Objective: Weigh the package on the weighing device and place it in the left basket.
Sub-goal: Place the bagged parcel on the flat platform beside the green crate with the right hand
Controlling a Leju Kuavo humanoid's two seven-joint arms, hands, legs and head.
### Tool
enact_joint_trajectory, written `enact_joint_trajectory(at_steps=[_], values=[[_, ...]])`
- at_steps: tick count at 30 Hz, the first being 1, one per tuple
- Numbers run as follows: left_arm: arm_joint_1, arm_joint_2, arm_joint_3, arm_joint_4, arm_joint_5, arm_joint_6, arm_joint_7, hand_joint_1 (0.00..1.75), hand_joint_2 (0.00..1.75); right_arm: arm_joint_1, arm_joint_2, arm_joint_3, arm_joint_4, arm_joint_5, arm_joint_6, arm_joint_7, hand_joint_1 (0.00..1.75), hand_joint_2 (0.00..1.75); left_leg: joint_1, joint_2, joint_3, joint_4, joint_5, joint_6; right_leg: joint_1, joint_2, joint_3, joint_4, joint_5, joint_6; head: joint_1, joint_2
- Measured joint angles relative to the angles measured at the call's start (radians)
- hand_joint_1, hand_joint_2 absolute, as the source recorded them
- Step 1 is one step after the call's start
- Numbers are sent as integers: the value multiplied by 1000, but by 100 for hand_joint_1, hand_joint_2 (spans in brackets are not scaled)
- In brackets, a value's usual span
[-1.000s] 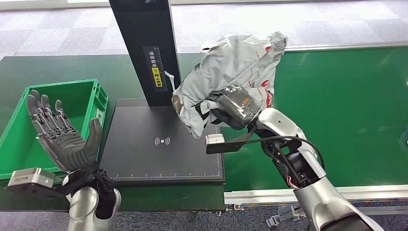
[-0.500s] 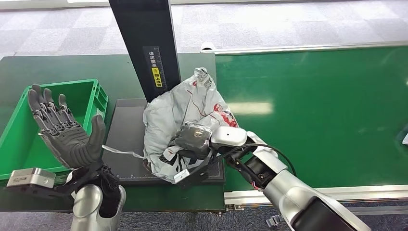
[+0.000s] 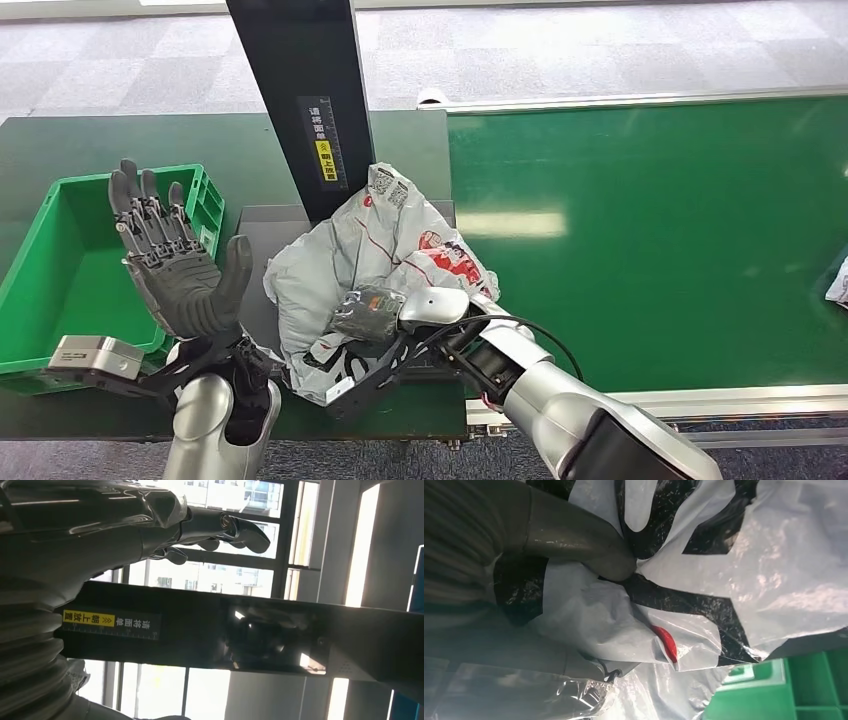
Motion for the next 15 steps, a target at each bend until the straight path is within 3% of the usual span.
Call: enact_joint_trajectory(at_steps=[15], values=[[-12,-3,-11,47,4,-21,0,0,175,-1,43,11,62,-15,-10,33,143,175,0,0,0,0,0,0,0,0,0,0,0,0,0,0]])
